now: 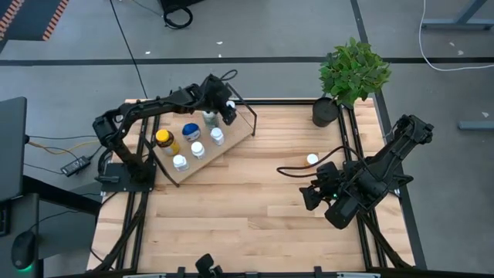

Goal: Pick and place medicine bottles onto shelf by color
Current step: Put the pink medicine bottle on the shelf

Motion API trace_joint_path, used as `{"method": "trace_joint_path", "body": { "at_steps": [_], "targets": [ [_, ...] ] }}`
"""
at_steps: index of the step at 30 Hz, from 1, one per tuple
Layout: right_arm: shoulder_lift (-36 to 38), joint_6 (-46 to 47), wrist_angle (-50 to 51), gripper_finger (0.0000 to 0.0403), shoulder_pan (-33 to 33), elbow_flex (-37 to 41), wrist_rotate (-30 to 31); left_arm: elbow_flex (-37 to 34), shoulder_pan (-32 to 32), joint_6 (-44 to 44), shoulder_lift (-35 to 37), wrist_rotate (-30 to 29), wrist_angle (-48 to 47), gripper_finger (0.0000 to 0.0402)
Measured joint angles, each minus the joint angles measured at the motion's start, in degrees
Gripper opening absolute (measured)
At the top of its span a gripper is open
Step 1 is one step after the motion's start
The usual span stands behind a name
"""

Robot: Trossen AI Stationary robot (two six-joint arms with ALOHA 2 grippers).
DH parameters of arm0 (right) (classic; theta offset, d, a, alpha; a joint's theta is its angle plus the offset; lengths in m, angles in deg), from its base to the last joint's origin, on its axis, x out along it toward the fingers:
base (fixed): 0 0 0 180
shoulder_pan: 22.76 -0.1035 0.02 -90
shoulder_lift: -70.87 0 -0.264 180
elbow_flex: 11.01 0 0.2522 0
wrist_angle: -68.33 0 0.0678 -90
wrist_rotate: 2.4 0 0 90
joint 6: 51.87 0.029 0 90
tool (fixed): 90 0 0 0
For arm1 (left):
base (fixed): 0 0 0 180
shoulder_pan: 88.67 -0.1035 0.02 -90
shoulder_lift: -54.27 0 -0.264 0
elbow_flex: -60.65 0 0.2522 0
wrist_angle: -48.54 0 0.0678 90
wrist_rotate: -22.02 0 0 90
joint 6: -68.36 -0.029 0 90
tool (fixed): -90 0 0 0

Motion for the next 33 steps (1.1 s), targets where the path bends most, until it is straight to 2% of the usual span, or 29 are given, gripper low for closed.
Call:
{"method": "trace_joint_path", "body": {
  "at_steps": [8, 11, 20, 33],
  "targets": [
    [0.02, -0.25, -0.26, 0.0284, -0.01, 0.02, -0.22, -0.02, 0.74, -2.16, 0.00, -0.03, 0.12, 0.0193],
    [0.02, -0.24, -0.28, 0.0284, 0.00, 0.02, -0.22, 0.00, 1.44, -2.86, -0.59, -1.71, -0.35, 0.0197],
    [0.02, -0.23, -1.15, 0.0284, 0.00, 0.02, -0.22, 0.00, 3.58, -1.42, -2.56, -2.07, -2.94, 0.0191],
    [0.02, -0.24, -2.60, 0.0284, 0.00, 0.02, -0.24, 0.00, 4.63, -1.49, -2.56, -2.06, -2.37, 0.0223]
  ]
}}
